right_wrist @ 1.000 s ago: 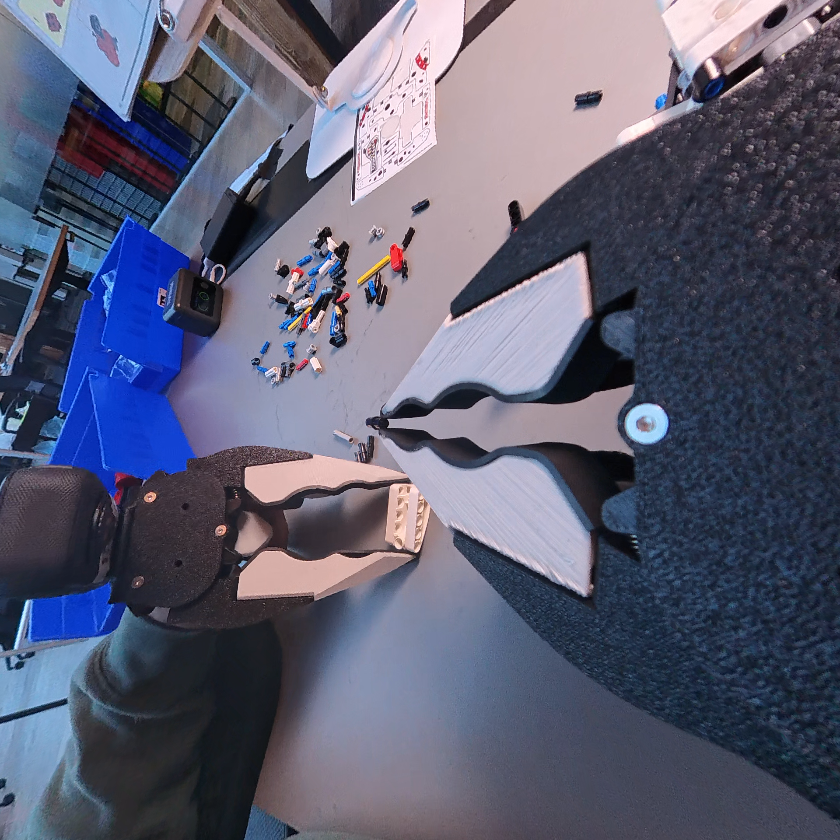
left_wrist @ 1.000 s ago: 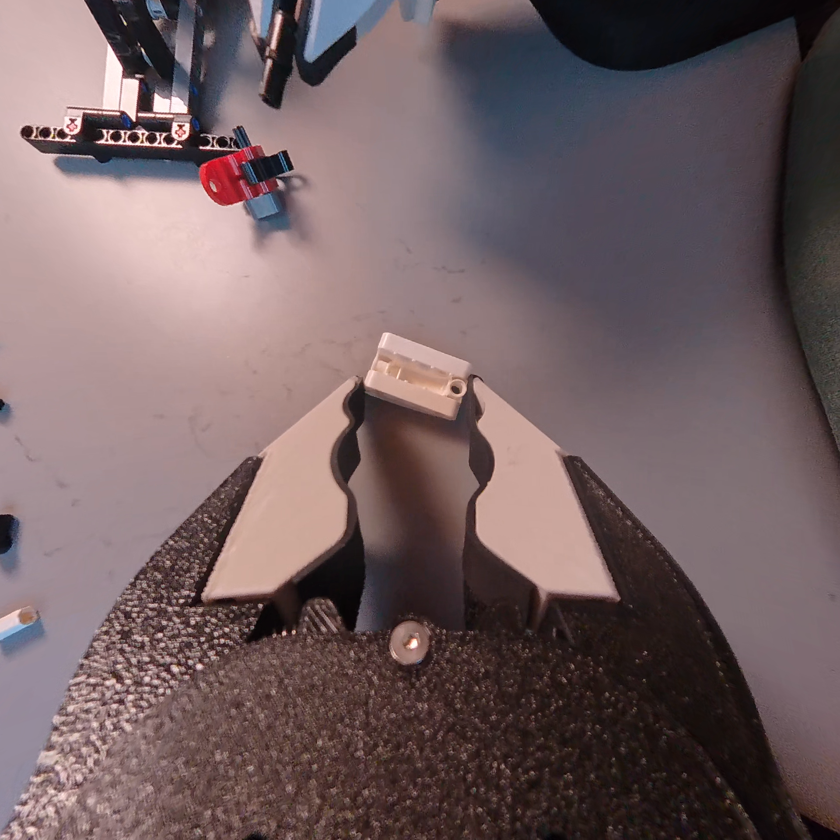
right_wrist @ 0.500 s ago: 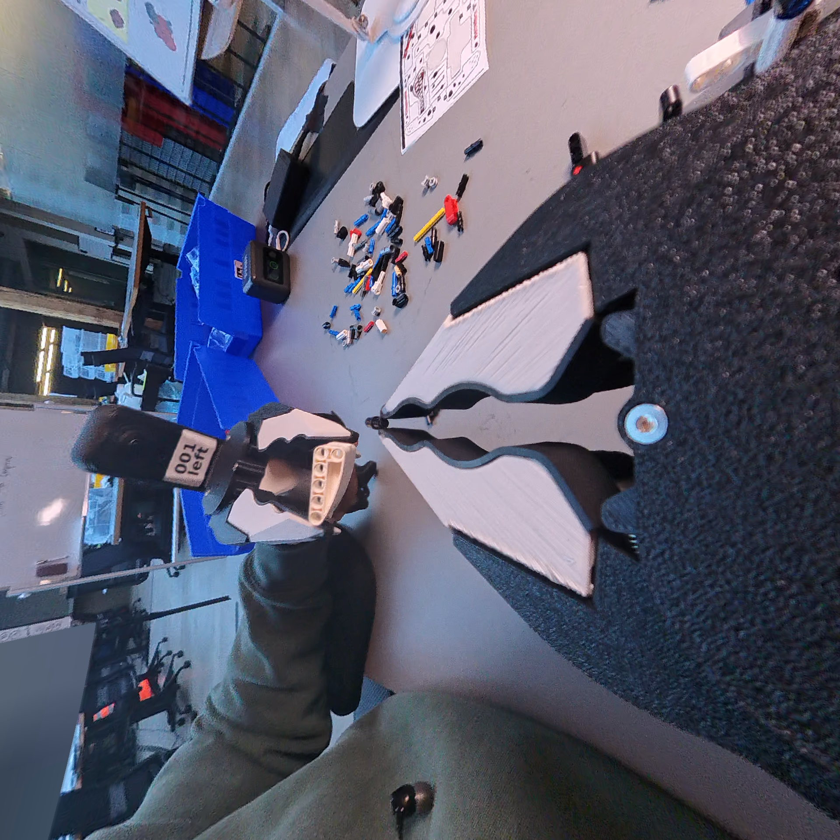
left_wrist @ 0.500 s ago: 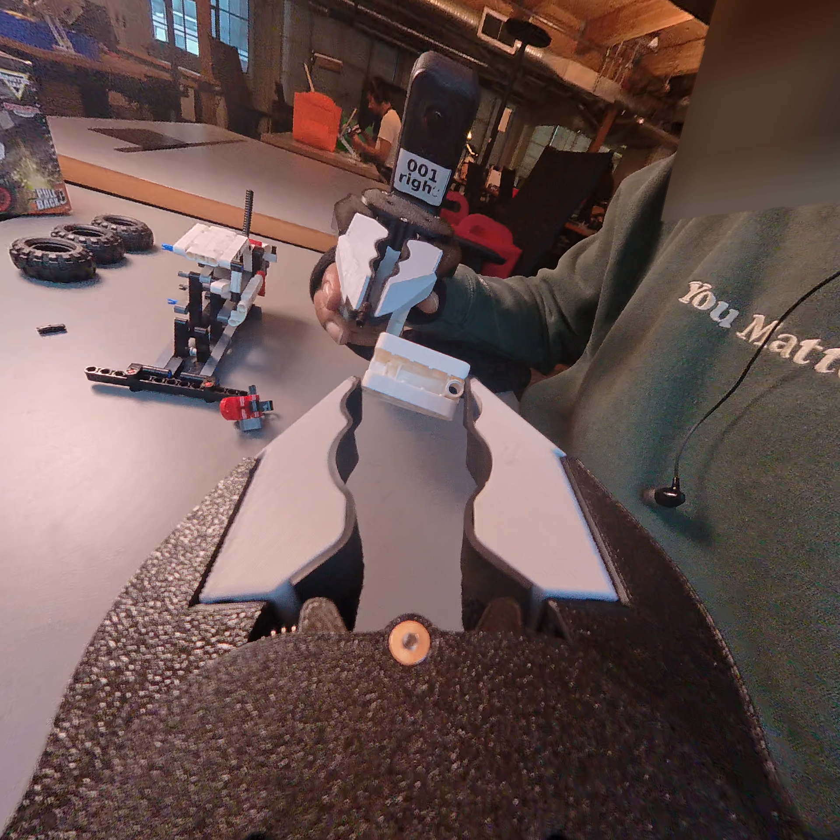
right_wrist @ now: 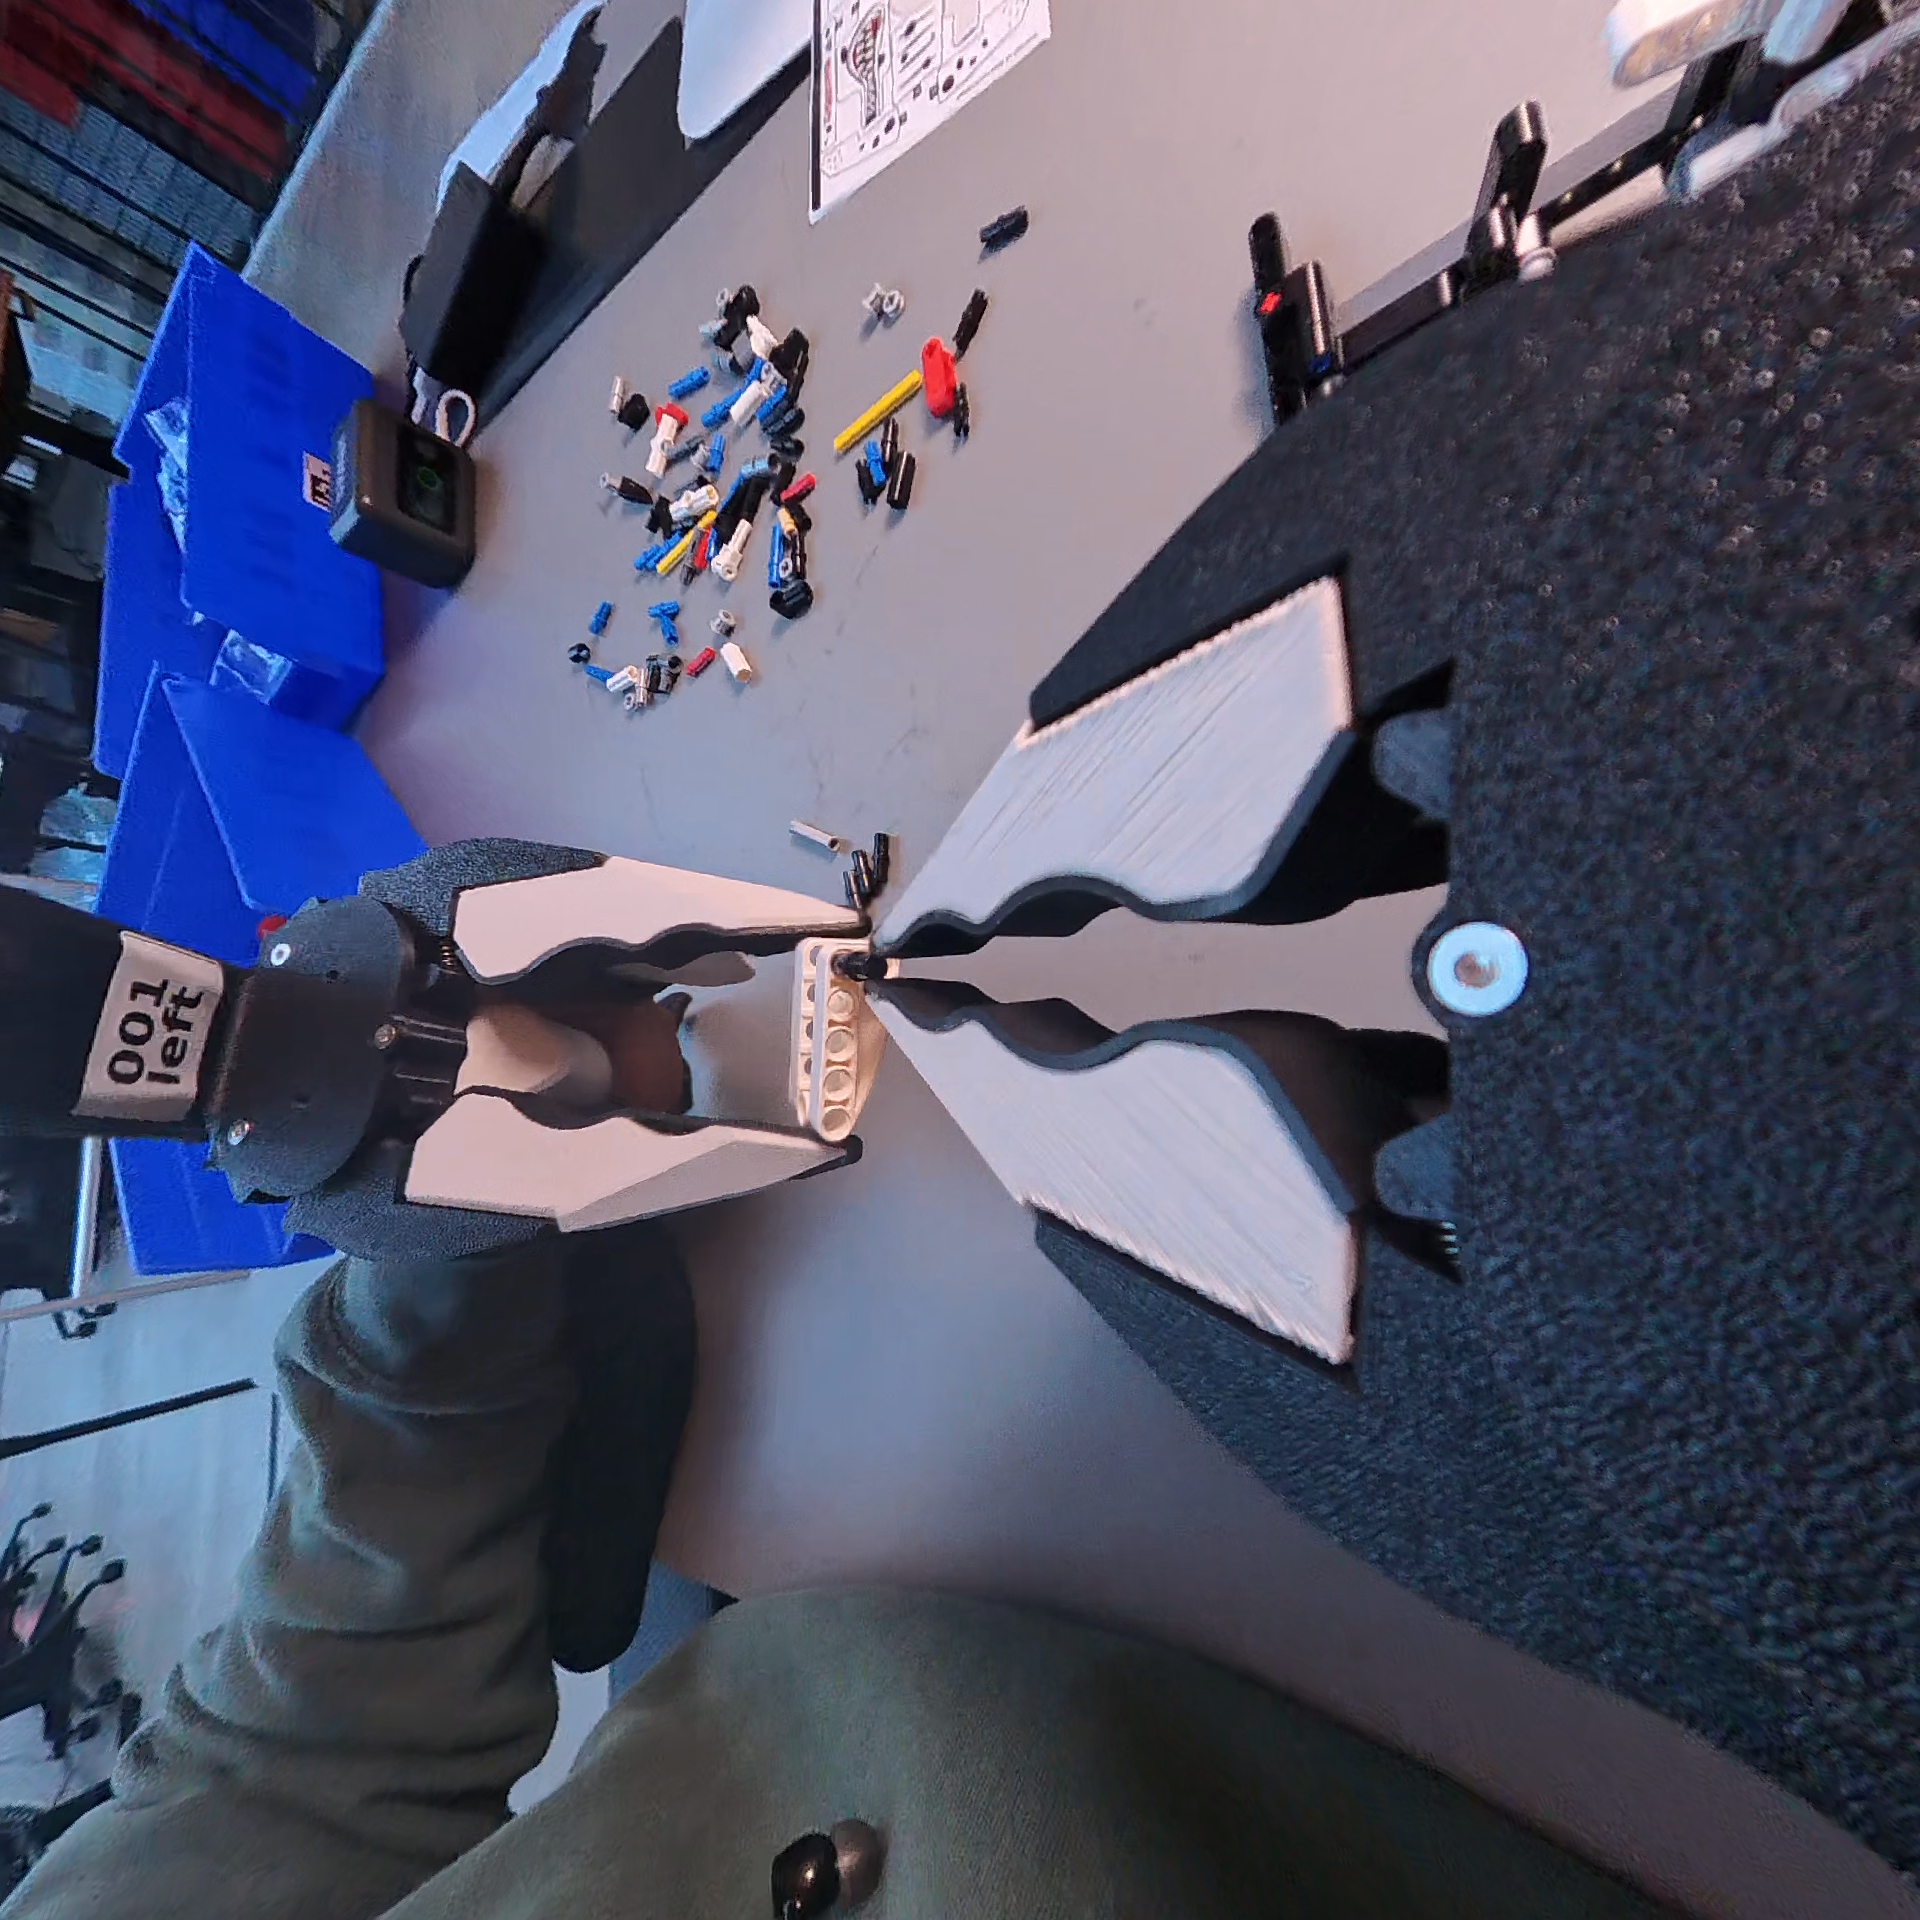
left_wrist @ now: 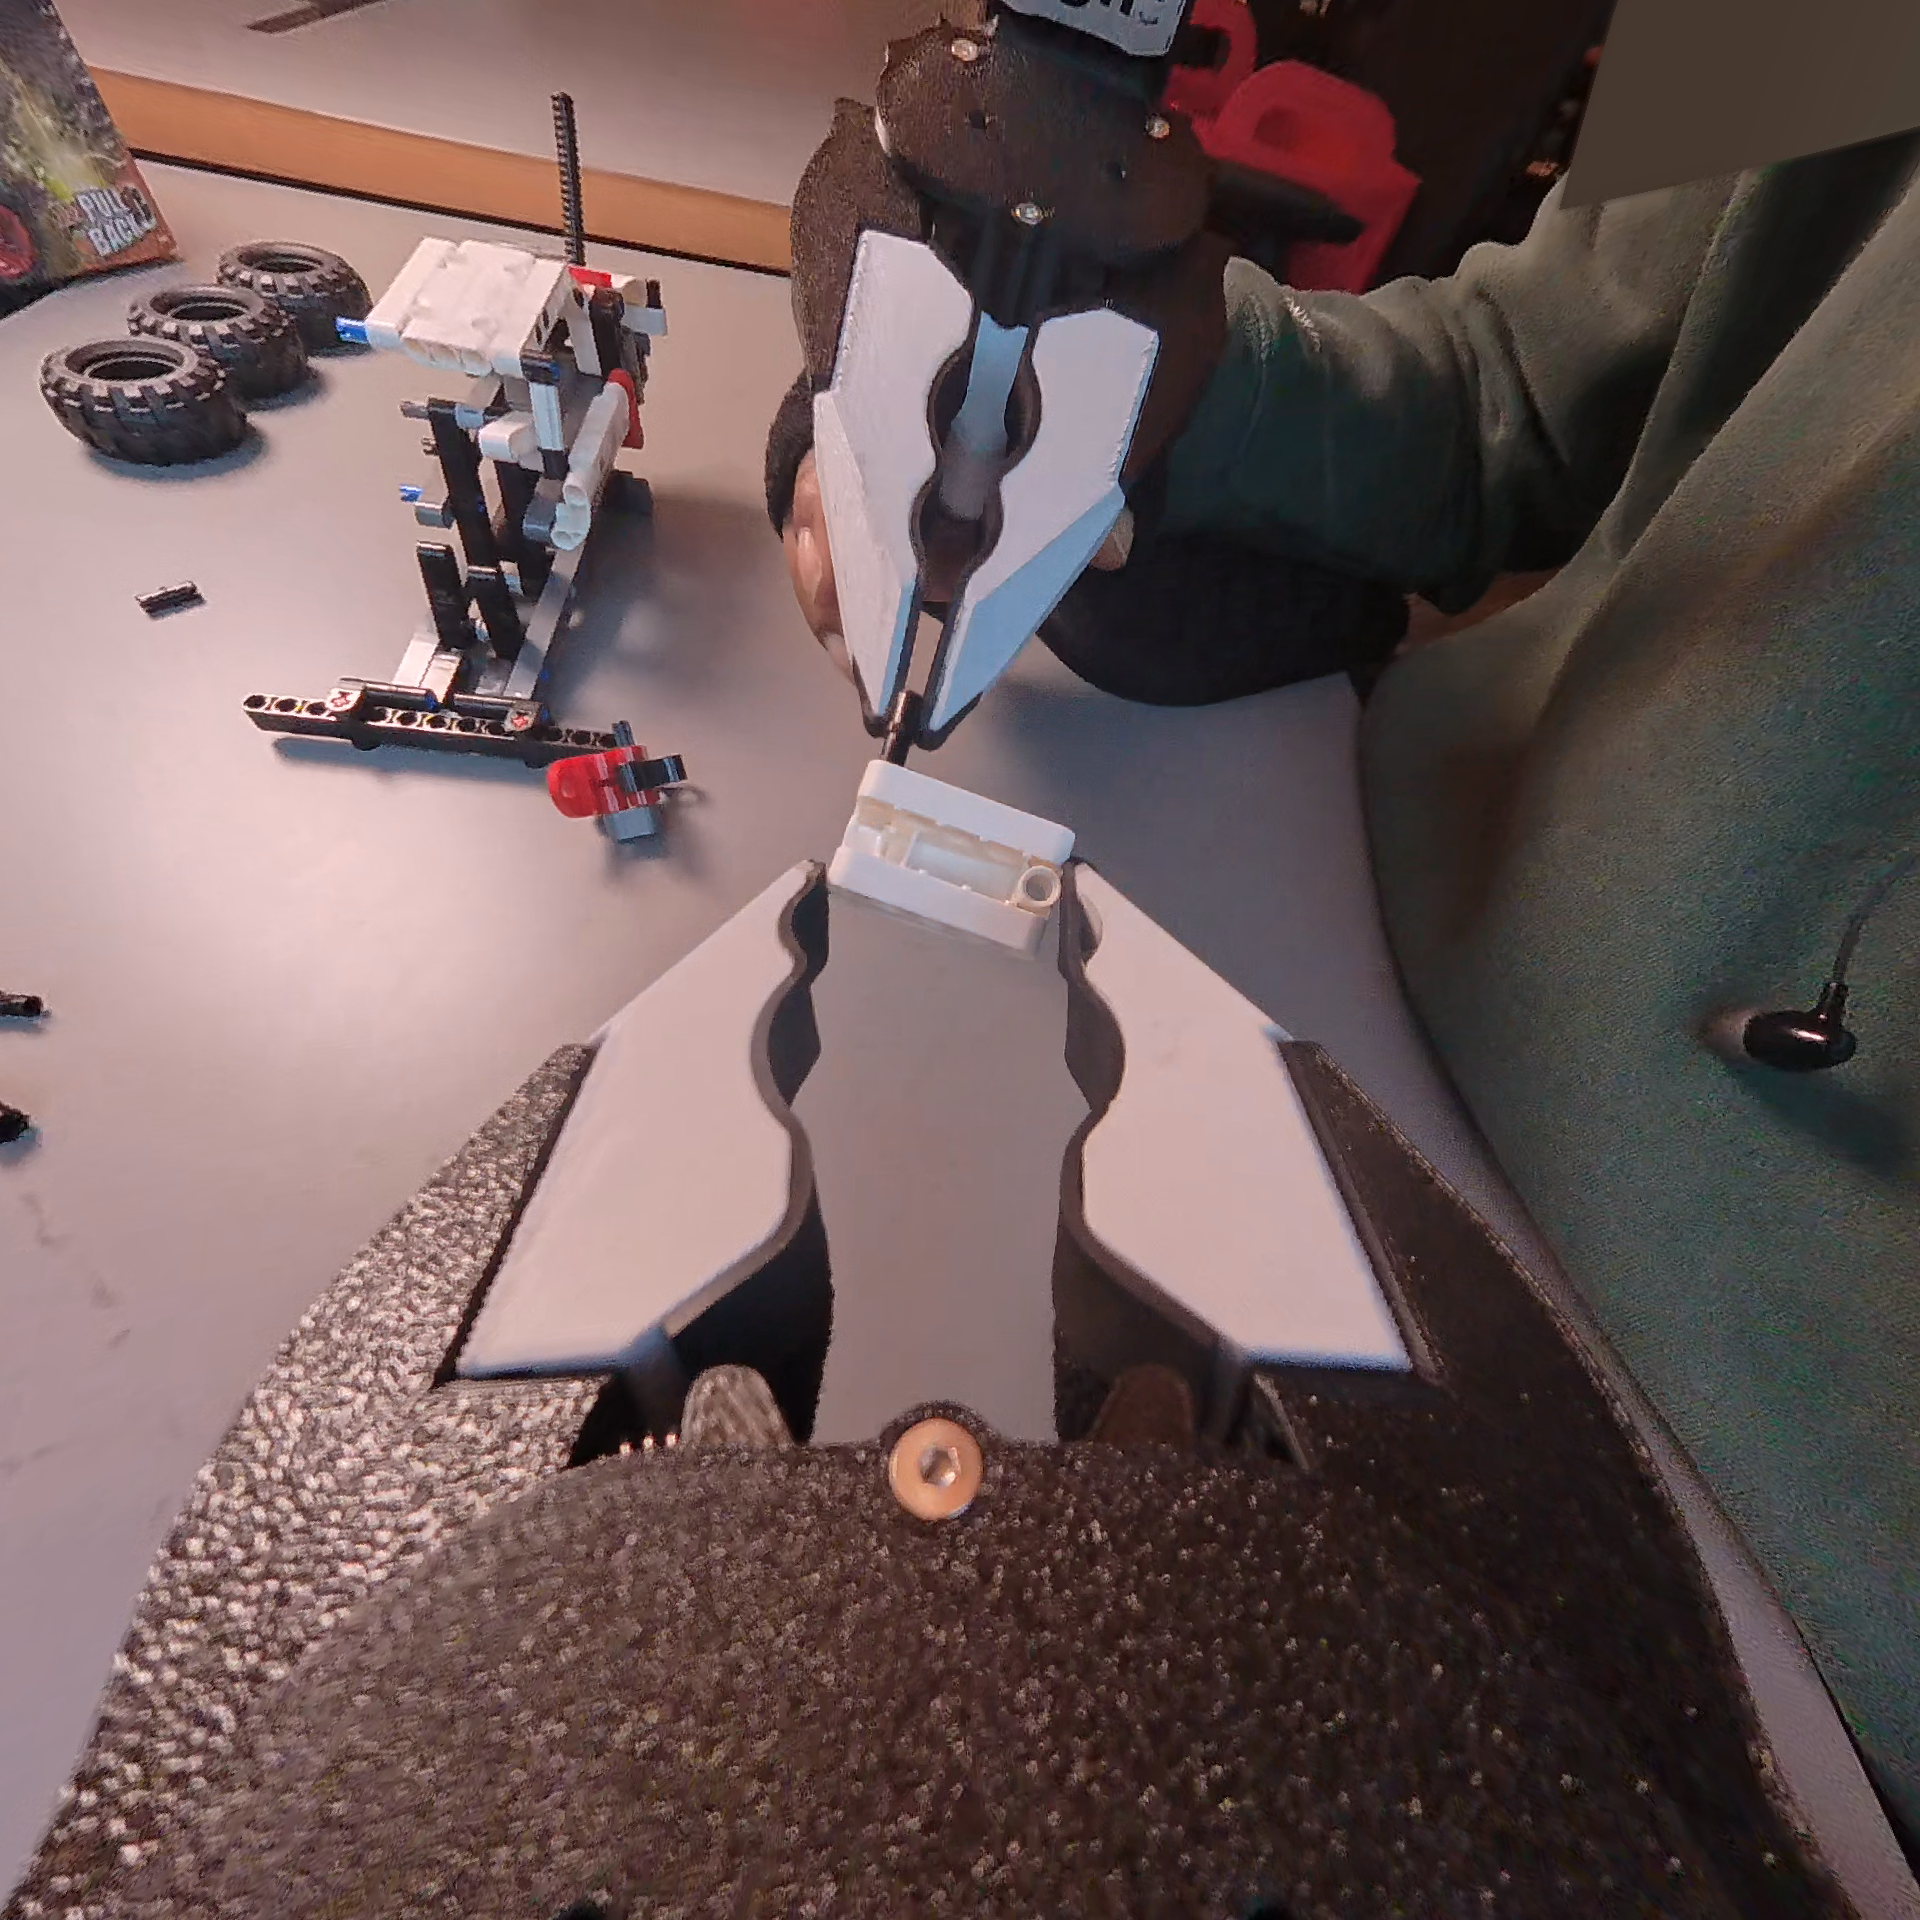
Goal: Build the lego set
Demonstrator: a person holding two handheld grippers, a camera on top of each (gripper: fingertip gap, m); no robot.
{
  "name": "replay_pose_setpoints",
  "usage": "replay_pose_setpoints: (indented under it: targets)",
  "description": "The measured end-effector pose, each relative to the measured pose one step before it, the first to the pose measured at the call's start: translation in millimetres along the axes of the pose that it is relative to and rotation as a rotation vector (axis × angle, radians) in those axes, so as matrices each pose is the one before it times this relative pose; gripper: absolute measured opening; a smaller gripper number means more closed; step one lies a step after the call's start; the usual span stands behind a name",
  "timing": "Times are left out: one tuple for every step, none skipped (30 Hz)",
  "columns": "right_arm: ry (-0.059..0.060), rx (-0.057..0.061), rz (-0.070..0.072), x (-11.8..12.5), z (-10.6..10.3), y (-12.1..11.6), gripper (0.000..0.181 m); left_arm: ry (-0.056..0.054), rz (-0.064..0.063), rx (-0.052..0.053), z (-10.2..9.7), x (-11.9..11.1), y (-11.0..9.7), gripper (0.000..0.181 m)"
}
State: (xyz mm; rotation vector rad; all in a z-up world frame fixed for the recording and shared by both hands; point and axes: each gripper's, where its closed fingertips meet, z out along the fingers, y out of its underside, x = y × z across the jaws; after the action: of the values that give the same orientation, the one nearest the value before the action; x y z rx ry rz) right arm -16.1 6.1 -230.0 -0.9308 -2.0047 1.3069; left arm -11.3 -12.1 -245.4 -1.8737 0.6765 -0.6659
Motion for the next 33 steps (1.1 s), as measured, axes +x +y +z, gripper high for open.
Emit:
replay_pose_setpoints:
  targets:
    - [-0.0014,-0.0065,0.0024,0.08,0.65,1.37,0.003,-0.0071,0.0027,-0.0079,0.11,-0.54,1.27,0.044]
    - [-0.0010,-0.0068,0.0006,0.04,0.38,1.27,0.003,-0.0057,0.0034,-0.0025,-0.38,-0.29,0.21,0.044]
    - [-0.0021,-0.0074,-0.0028,-0.41,0.49,1.35,0.003,-0.0021,0.0023,-0.0019,-0.38,0.25,-0.18,0.044]
    - [-0.0022,-0.0059,-0.0019,-0.57,0.65,1.11,0.003,-0.0030,0.0065,-0.0085,-0.02,0.24,0.57,0.044]
    - [-0.0034,-0.0079,-0.0014,-0.82,0.85,1.45,0.003,-0.0073,0.0140,-0.0164,0.42,0.12,1.69,0.044]
    - [-0.0055,-0.0075,-0.0035,-1.23,1.20,1.65,0.003,-0.0076,0.0167,-0.0244,1.09,0.43,3.02,0.044]
    - [-0.0059,-0.0126,-0.0056,-1.60,1.65,2.38,0.003,-0.0085,0.0193,-0.0318,1.61,0.57,4.13,0.044]
    - [-0.0052,-0.0188,-0.0084,-1.44,1.69,3.42,0.003,-0.0097,0.0186,-0.0294,1.86,0.52,4.02,0.044]
    - [-0.0055,-0.0266,-0.0109,-1.61,1.85,4.50,0.003,-0.0079,0.0143,-0.0326,2.09,0.59,4.78,0.044]
    - [-0.0032,-0.0309,-0.0100,-1.28,2.19,5.22,0.003,-0.0075,0.0120,-0.0344,2.37,0.33,5.16,0.044]
    - [-0.0020,-0.0344,-0.0117,-1.34,2.43,5.58,0.003,-0.0091,0.0118,-0.0380,2.76,0.08,5.86,0.044]
    - [-0.0038,-0.0315,-0.0136,-1.95,2.67,4.93,0.003,-0.0084,0.0116,-0.0421,3.43,0.10,6.37,0.044]
    - [-0.0054,-0.0275,-0.0116,-2.35,2.69,4.38,0.003,-0.0038,0.0074,-0.0397,3.74,0.77,6.03,0.044]
    - [0.0000,-0.0279,-0.0090,-1.15,2.77,4.44,0.003,-0.0010,0.0038,-0.0346,3.69,0.87,5.17,0.044]
    - [0.0013,-0.0236,-0.0089,-0.75,2.79,4.09,0.003,-0.0013,0.0021,-0.0312,3.33,0.52,4.64,0.044]
    - [-0.0002,-0.0177,-0.0078,-0.80,2.70,3.50,0.003,-0.0006,-0.0014,-0.0274,2.86,0.24,3.84,0.044]
    - [0.0048,-0.0117,-0.0041,0.49,1.98,2.64,0.003,-0.0086,-0.0003,-0.0167,2.26,-0.98,2.45,0.044]
    - [0.0011,-0.0079,0.0007,0.70,1.23,1.99,0.003,-0.0057,-0.0006,-0.0085,1.55,-0.77,1.44,0.044]
    - [-0.0061,-0.0012,0.0059,-0.08,0.62,1.01,0.003,0.0051,-0.0068,-0.0024,0.97,0.38,0.63,0.044]
    - [-0.0027,0.0032,0.0048,0.37,0.20,0.31,0.003,0.0058,-0.0061,0.0031,0.13,0.31,-0.03,0.044]
    - [-0.0042,0.0055,0.0040,-0.21,0.51,-0.22,0.003,0.0105,-0.0035,0.0057,-0.09,1.14,-0.30,0.044]
    - [-0.0029,0.0055,0.0029,-0.36,0.39,-0.34,0.003,0.0085,-0.0042,0.0029,0.06,0.84,0.16,0.044]
    - [-0.0032,0.0018,0.0004,-0.33,0.30,0.28,0.003,0.0052,-0.0025,0.0022,-0.04,0.34,0.30,0.044]
    - [-0.0037,-0.0015,0.0025,-0.24,0.52,0.94,0.003,0.0045,-0.0039,0.0024,-0.25,0.12,0.34,0.044]
    - [-0.0055,-0.0068,0.0012,-0.59,0.91,2.07,0.003,0.0064,-0.0078,-0.0001,-0.04,0.45,0.58,0.044]
    - [-0.0017,-0.0074,-0.0016,-0.37,1.15,1.96,0.003,0.0051,-0.0082,-0.0018,-0.09,0.22,0.59,0.044]
    - [0.0003,0.0013,-0.0012,-0.07,0.10,-0.49,0.003,-0.0012,0.0020,-0.0014,-0.07,0.04,0.32,0.044]
    - [0.0006,0.0085,-0.0030,-0.04,-0.16,-1.40,0.003,-0.0030,0.0049,-0.0024,-0.05,0.09,0.25,0.044]
    - [-0.0021,-0.0005,0.0005,-0.35,0.25,-0.04,0.003,0.0004,-0.0007,-0.0030,-0.03,0.33,0.10,0.044]
    - [-0.0003,-0.0065,-0.0024,-0.20,0.56,0.93,0.003,0.0015,-0.0028,-0.0002,0.20,0.06,-0.07,0.044]
    - [0.0010,-0.0040,-0.0055,-0.16,0.18,0.58,0.003,0.0007,-0.0022,0.0021,0.03,-0.25,0.08,0.044]
    - [0.0008,-0.0030,-0.0032,-0.22,0.26,0.46,0.003,-0.0017,-0.0009,0.0033,0.02,-0.54,0.02,0.044]
    - [-0.0005,-0.0028,-0.0043,-0.51,0.03,0.46,0.003,-0.0026,0.0031,0.0029,0.00,-0.24,0.09,0.044]
